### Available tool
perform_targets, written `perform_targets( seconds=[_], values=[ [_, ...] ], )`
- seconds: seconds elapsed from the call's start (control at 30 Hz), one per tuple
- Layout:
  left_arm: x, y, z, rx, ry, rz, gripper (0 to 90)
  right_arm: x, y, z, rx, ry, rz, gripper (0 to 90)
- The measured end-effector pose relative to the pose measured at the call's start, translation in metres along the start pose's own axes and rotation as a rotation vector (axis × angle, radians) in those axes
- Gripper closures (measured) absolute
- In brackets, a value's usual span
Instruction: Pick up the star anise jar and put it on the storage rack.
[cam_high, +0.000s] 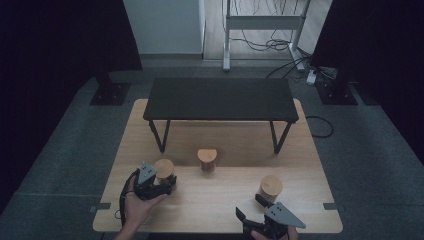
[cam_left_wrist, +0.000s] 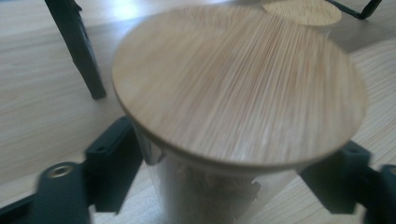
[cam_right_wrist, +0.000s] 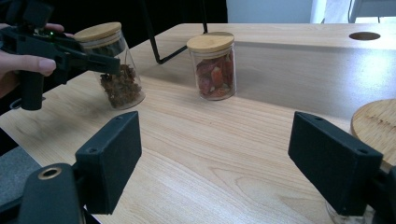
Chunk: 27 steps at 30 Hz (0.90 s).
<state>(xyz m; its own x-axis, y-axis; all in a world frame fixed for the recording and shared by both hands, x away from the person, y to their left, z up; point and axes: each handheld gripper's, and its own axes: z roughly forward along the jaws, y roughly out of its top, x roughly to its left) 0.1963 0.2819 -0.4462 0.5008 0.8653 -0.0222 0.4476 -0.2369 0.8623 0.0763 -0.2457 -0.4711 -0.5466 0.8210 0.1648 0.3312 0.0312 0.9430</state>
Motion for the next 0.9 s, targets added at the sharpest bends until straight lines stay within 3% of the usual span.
perform_targets(
  seconds=[0.27,0.9],
  values=[
    [-0.002,-0.009,0.001,-0.035,0.009,0.026,26.3,0.001,0.000,0.000,0.002,0.004,-0.002,16.9],
    [0.000,-0.019,0.004,-0.077,0.003,0.035,26.4,0.003,-0.002,0.001,0.008,0.001,-0.007,16.9]
  ],
)
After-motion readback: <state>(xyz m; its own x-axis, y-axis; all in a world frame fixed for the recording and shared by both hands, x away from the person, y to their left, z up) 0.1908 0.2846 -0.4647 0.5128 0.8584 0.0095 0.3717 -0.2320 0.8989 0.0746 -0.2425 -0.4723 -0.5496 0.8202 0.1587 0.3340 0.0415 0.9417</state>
